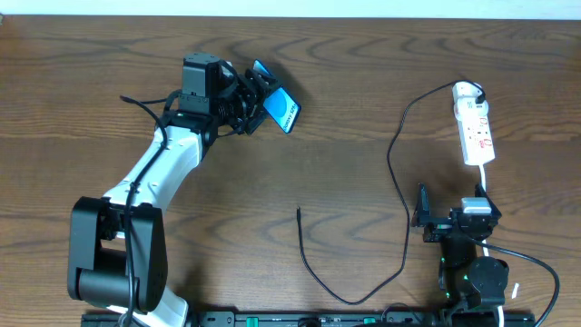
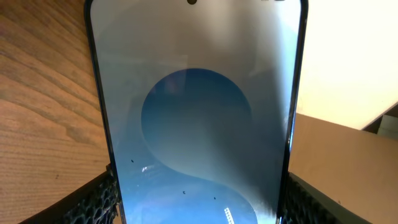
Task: Plug charger to phone and switch on socket
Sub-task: 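Raise and tilt the held phone forward with the left gripper, then move the right gripper from rest toward the phone held by the left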
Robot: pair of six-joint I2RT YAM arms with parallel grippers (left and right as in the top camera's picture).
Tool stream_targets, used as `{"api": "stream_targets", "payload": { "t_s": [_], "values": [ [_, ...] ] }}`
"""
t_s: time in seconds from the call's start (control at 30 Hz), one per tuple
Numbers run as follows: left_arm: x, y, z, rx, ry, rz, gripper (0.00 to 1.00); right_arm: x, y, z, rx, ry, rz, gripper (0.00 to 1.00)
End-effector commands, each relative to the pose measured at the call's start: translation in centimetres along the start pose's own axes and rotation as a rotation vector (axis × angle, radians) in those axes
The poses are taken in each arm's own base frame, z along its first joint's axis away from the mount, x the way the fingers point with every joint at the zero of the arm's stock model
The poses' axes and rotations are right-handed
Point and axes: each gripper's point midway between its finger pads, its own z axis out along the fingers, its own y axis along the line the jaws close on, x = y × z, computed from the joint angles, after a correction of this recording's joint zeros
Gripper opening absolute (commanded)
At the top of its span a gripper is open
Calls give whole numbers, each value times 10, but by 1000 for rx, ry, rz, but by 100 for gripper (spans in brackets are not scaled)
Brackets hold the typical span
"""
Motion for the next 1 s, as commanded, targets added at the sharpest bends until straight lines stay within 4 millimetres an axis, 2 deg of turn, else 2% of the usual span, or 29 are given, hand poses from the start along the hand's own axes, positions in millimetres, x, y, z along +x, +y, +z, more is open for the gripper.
{"api": "stream_targets", "payload": {
  "t_s": [0.0, 0.37, 0.67, 0.77, 0.97],
  "values": [
    [-1, -13, -7, 29, -23, 42, 7, 0, 2, 0, -5, -1, 8, 99],
    [-1, -13, -7, 29, -22, 41, 7, -1, 1, -3, -5, 28, 74, 99],
    [-1, -13, -7, 29, -22, 40, 7, -42, 3, -15, -29, 88, 70, 99],
    [-1, -13, -7, 27, -21, 38, 7, -54, 10, -10, -72, 133, 67, 99],
    [-1, -13, -7, 26, -20, 35, 7, -57, 27, 11, -158, 293, 73, 99]
  ]
}}
